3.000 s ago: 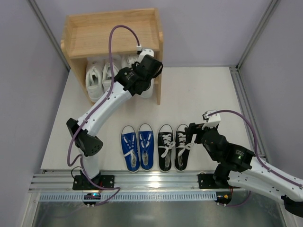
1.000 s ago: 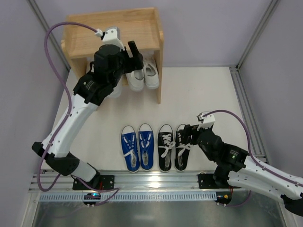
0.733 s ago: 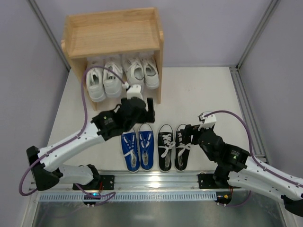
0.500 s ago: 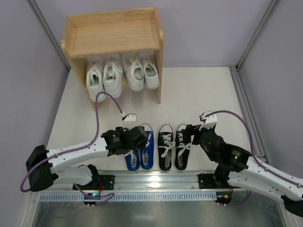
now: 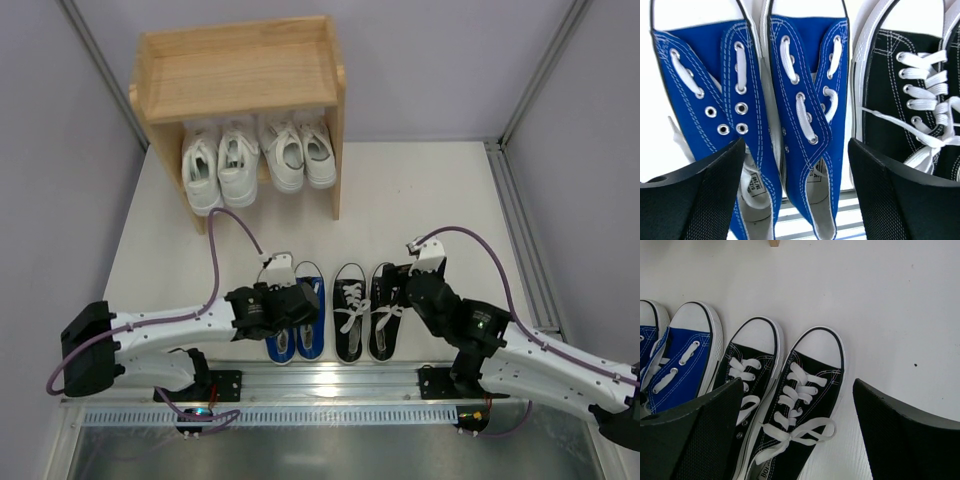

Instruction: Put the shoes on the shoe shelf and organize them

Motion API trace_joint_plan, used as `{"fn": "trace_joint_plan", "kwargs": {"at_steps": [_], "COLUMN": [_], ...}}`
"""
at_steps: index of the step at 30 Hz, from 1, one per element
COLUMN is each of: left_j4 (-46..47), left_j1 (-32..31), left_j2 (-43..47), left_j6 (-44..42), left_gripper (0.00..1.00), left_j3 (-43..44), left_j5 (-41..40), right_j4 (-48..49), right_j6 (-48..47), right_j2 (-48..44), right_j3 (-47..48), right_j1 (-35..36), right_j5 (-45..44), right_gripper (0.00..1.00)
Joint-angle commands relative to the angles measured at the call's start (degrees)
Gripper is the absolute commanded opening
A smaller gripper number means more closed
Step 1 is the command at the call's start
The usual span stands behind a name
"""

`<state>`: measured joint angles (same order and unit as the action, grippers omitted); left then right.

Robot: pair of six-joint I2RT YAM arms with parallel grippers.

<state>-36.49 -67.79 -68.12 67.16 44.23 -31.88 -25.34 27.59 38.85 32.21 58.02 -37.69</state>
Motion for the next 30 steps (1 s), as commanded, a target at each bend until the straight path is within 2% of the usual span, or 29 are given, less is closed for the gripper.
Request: {"fn": "trace_joint_plan", "kwargs": {"at_steps": [1,8,11,12,13,15,16,17,18,21,23,27,29,30], "left_j4": [1.43,-0.77,-0.26,0.10,0.80,2.64,3.09,3.61,4.58,6.43,7.04,8.53,9.59,10.73], "left_j1": [-1.03,-1.56,-1.56,-1.56,-1.56,-1.56,-1.56,-1.56,-1.56,-1.99,-2.69,-3.66,-3.84,-3.93], "left_j2": [-3.59,-10.19,-10.90,-10.90,-10.81,-10.98,-11.25,-11.68,-12.56,-13.97,-15.20,-17.04,-19.24,-20.12], "left_j6": [5.26,10.01,11.59,11.77,12.29,13.00,13.70,13.96,14.23,15.55,17.29,19.15,18.98,18.11], "left_gripper": [0.81,0.81,0.74,0.70,0.59,0.50,0.40,0.35,0.23,0.14,0.15,0.38,0.40,0.34], "left_j3": [0.94,0.42,-1.33,-2.64,-3.26,-4.76,-6.16,-6.87,-7.48,-10.21,-12.23,-14.52,-14.52,-14.43], "left_j5": [-2.31,-3.10,-2.75,-2.58,-2.14,-1.43,-1.08,-0.21,0.23,1.64,1.91,1.73,2.17,2.61], "right_j4": [1.09,1.00,0.73,0.73,0.82,0.91,0.91,1.00,0.91,0.91,0.82,0.91,1.08,1.17], "right_j6": [0.62,0.36,0.53,0.53,0.53,0.53,0.44,0.53,0.53,0.53,0.53,0.53,0.62,0.62], "right_j2": [1.05,1.32,0.62,0.44,0.26,0.09,-0.09,-0.09,-0.09,-0.09,-0.27,-0.62,-0.79,-0.79], "right_j3": [2.16,2.07,1.55,1.37,1.19,0.75,0.75,0.67,0.58,0.40,0.31,-0.04,-0.21,-0.21], "right_j1": [0.08,0.08,0.08,0.08,0.08,0.08,0.08,0.08,-0.01,0.08,0.08,0.08,0.08,0.08], "right_j5": [-0.28,-0.37,-0.45,-0.37,-0.36,-0.45,-0.37,-0.28,-0.19,-0.19,-0.01,0.16,0.34,0.43], "right_gripper": [0.91,0.91,0.91,0.91,0.90,0.90,0.90,0.91,0.90,0.90,0.91,0.90,0.90,0.90]}}
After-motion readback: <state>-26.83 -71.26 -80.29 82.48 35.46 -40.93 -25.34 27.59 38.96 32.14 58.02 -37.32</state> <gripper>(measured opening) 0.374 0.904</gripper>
